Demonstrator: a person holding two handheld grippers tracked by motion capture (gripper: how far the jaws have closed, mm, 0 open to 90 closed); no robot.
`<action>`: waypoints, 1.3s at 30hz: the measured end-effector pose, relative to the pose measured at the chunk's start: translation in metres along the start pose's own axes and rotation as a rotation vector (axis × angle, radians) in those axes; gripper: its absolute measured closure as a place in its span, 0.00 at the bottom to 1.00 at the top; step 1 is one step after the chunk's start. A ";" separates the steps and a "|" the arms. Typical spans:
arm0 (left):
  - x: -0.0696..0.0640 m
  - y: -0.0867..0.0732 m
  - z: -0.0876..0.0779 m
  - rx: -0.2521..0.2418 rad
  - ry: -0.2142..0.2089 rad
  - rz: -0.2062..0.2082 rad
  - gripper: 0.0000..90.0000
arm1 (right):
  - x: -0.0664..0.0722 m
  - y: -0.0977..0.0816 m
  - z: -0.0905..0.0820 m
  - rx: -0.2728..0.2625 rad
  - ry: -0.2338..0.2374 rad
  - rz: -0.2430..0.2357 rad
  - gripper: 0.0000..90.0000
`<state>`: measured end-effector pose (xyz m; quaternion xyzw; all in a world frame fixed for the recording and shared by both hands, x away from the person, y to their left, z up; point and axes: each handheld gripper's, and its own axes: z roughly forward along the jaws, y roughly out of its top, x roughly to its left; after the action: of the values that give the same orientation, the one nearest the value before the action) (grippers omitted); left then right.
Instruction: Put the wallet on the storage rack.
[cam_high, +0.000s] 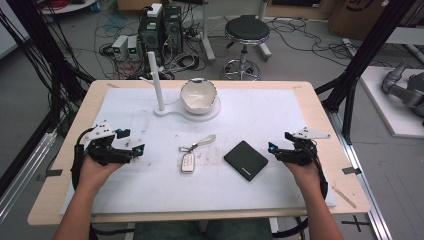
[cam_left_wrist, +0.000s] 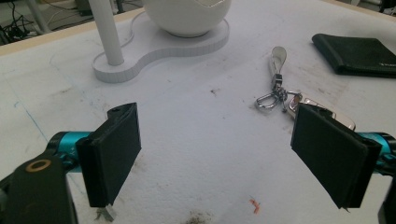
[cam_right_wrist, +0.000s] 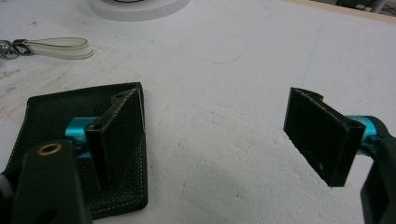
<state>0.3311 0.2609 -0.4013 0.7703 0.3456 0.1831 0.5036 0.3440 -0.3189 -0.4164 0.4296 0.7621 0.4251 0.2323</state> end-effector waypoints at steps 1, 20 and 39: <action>-0.001 0.000 0.000 -0.002 0.000 -0.005 0.18 | 0.000 0.000 -0.001 -0.005 -0.009 -0.001 0.23; -0.015 0.010 0.020 -0.006 -0.067 0.001 0.18 | -0.004 -0.004 -0.011 -0.012 -0.079 -0.014 0.23; -0.079 0.060 0.123 0.053 -0.239 0.052 0.18 | -0.008 -0.014 -0.024 -0.019 -0.110 0.000 0.23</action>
<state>0.3750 0.1090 -0.3940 0.8084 0.2675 0.0938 0.5159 0.3248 -0.3402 -0.4161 0.4503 0.7439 0.4080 0.2780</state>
